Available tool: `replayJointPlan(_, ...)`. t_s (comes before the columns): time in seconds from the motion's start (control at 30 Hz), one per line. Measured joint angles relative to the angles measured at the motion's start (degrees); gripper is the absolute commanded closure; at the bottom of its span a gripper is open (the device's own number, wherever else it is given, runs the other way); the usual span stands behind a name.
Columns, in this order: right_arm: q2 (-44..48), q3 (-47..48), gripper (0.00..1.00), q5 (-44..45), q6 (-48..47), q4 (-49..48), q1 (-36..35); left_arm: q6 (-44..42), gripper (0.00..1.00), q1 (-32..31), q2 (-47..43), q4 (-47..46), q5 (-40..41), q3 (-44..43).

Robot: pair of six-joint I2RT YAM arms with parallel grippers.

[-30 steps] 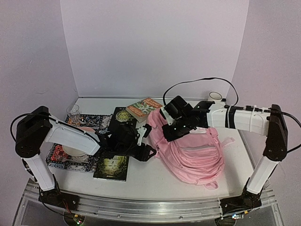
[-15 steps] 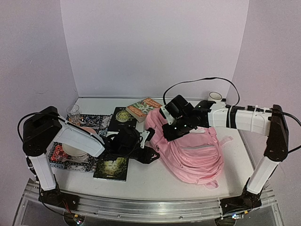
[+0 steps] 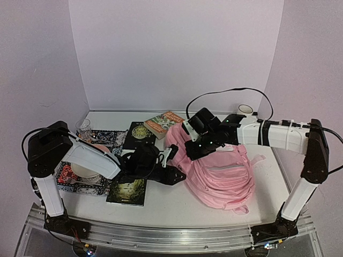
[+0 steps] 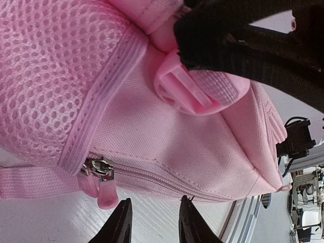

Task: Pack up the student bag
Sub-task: Grab the largest pocket of the student bag.

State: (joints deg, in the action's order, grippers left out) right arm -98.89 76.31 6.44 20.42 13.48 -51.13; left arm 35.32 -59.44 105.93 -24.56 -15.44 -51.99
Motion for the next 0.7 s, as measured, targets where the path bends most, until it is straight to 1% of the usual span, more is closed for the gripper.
replayJointPlan(0.1,0.00,0.00,1.00,-0.01,0.01,-0.06,0.00,1.12,0.62,0.00,0.00,-0.71,1.50,0.98)
replayJointPlan(0.33,0.00,0.00,1.00,-0.04,0.03,-0.22,0.07,2.78,0.60,0.04,0.00,-1.02,4.12,2.78)
replayJointPlan(0.7,0.02,0.00,1.00,-0.22,0.13,-0.25,0.07,3.79,0.59,0.04,3.43,-1.10,3.39,0.21)
